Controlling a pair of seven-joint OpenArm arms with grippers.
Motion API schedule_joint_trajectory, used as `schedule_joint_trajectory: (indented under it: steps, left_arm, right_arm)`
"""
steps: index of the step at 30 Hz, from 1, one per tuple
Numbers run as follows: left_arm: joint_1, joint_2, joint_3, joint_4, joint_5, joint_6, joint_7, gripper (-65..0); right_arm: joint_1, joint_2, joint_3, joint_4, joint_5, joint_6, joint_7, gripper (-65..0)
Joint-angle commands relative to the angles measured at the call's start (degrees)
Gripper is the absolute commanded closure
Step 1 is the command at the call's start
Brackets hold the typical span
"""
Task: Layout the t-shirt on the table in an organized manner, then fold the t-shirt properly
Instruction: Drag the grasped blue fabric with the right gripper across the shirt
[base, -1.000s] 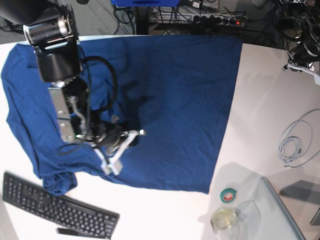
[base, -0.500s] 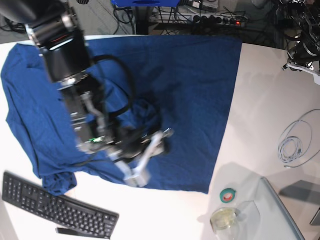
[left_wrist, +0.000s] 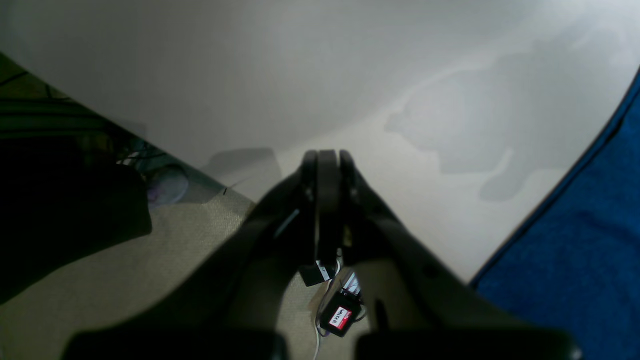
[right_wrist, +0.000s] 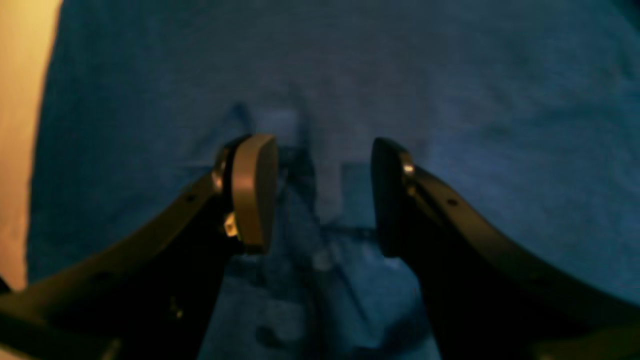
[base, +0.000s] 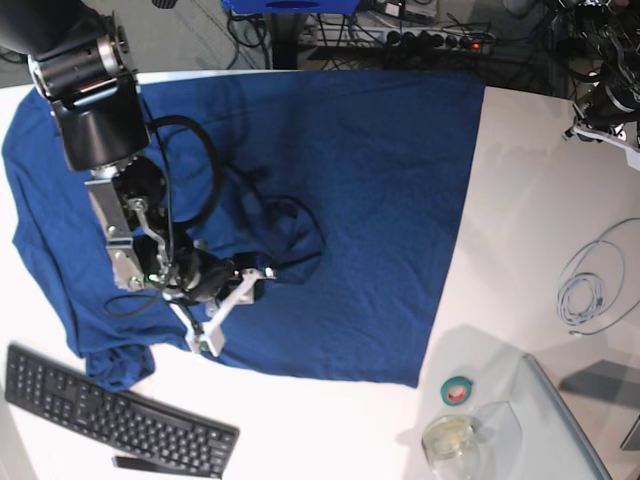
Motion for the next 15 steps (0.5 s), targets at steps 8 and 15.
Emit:
schedule_joint_trajectory:
  steps: [8, 15]
  left_arm:
    - [0.2, -1.26, -0.23, -0.1, -0.3, 0.0, -0.54, 0.0]
    - [0.2, -1.35, -0.49, -0.1, -0.3, 0.0, -0.54, 0.0]
  right_arm:
    - [5.03, -3.77, -0.05, -6.46, 0.55, 0.46, 1.81, -27.9]
    - [7.23, -5.26, -0.14, -13.41, 0.55, 0.46, 4.45, -27.2]
